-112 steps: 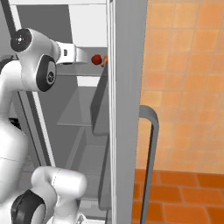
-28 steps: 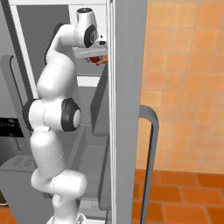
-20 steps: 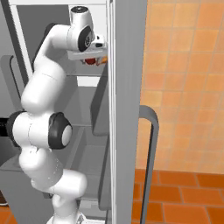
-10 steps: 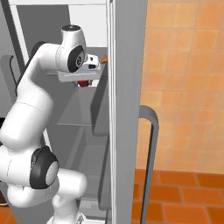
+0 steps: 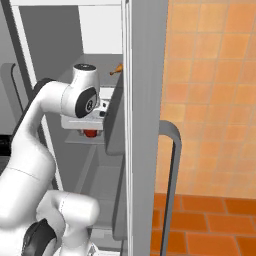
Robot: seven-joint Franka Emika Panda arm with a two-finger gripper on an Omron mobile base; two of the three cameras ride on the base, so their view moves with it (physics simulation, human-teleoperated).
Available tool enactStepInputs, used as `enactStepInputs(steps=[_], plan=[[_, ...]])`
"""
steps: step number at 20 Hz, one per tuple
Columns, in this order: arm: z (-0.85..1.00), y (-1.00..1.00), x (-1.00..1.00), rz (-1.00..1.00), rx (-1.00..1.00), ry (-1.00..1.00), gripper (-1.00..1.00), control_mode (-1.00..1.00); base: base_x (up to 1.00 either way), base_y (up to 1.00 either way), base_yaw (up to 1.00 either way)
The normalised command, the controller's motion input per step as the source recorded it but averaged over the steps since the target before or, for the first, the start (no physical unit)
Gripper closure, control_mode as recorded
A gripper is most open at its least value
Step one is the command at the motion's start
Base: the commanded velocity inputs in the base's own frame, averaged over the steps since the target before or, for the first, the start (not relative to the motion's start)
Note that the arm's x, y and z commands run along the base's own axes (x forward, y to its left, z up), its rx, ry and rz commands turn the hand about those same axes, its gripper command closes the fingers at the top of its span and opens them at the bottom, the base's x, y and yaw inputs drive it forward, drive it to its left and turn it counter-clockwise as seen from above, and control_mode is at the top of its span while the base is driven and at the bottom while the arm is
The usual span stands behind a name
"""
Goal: Place one bell pepper and one chicken drumstick in each tupperware on the nearby counter, to pack two identical lunches.
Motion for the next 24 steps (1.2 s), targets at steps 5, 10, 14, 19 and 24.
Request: enactStepInputs(steps=[5,10,14,19,24], plan=[[0.47,-0.03,-1.0,-0.04,0.0,0.13,1.0,-1.0,0.0,0.0,0.0],[-0.02,0.1,-0.8,-0.03,0.0,0.06,1.0,-1.0,0.0,0.0,0.0],[-0.08,0.0,-0.46,0.0,0.0,0.03,1.0,1.0,-0.25,0.0,0.0],[0.0,0.0,0.0,0.0,0.0,0.0,1.0,1.0,-1.0,0.34,0.0],[0.0,0.0,0.0,0.0,0.0,0.0,1.0,1.0,-0.83,0.99,0.14]])
